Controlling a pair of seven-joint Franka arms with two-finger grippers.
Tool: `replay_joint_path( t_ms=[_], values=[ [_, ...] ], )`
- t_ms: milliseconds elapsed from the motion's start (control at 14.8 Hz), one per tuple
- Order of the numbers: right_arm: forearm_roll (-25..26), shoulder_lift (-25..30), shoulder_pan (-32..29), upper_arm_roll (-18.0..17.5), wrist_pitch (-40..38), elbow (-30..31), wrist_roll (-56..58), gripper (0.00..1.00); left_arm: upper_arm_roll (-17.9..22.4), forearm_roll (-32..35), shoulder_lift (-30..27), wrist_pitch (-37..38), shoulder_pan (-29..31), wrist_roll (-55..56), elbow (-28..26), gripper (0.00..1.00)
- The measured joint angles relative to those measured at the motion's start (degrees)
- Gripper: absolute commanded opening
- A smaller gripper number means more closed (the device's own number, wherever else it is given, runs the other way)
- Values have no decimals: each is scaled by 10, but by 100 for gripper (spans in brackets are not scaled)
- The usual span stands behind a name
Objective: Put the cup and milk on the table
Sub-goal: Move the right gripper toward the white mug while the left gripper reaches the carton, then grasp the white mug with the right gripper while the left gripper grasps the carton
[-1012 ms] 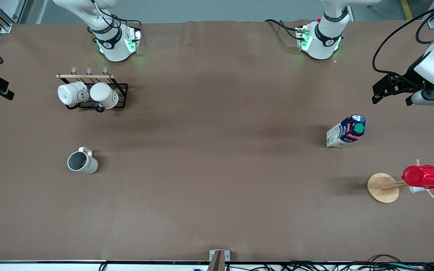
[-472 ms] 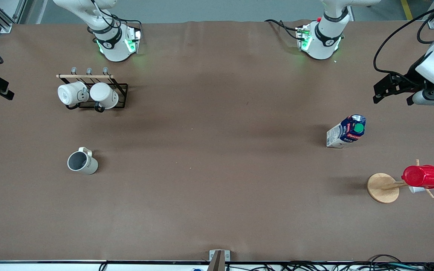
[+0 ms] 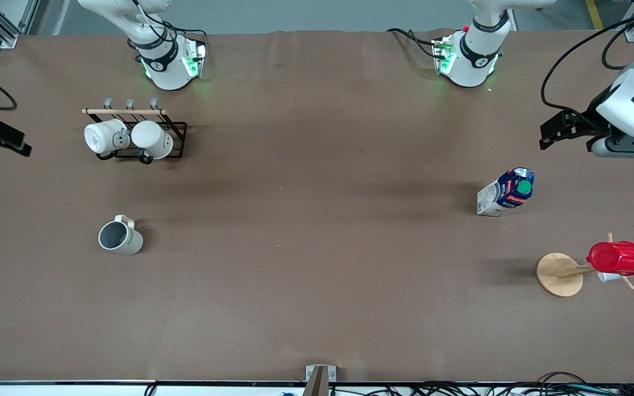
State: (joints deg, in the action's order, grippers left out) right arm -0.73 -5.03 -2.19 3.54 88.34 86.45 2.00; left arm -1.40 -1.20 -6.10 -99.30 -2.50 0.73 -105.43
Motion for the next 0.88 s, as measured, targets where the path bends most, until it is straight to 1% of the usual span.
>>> replay_joint_path(
  t_ms=[135, 270, 472, 607, 742, 877],
  values=[
    [0, -41, 0, 0, 33, 7, 13, 100, 1, 0, -12, -40, 18, -27, -51, 99],
    [0, -77, -3, 1, 103, 35, 46, 100, 1, 0, -21, -78, 36, -55, -100, 99],
    [-1, -110, -9, 3, 272, 136, 89, 100, 1, 0, -26, -143, 48, -80, -165, 99],
    [-1, -136, -13, 3, 347, 179, 109, 100, 1, -2, -26, -198, 54, -87, -208, 99],
    [-1, -164, -16, 3, 399, 198, 117, 100, 0, -12, -23, -235, 54, -89, -235, 99],
    [-1, -183, -17, 3, 454, 219, 132, 100, -4, -17, -15, -250, 53, -97, -243, 99]
  ],
)
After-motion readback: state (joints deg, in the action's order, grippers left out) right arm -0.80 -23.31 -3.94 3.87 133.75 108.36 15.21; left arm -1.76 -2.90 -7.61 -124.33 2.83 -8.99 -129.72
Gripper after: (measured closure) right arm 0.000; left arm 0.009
